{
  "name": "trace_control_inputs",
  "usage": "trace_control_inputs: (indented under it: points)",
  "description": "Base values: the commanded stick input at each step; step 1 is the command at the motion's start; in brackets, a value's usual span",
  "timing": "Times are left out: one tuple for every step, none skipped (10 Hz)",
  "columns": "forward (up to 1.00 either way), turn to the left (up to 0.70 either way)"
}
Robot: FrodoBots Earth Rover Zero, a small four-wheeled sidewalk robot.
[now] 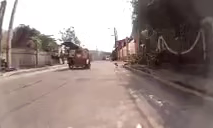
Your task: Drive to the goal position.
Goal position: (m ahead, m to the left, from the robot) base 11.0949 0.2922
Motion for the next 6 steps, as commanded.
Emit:
trace_control_inputs:
  points:
    - [1.0, 0.0]
    - [1.0, 0.0]
    - [1.0, 0.0]
    - [1.0, 0.0]
    - [1.0, 0.0]
    - [1.0, 0.0]
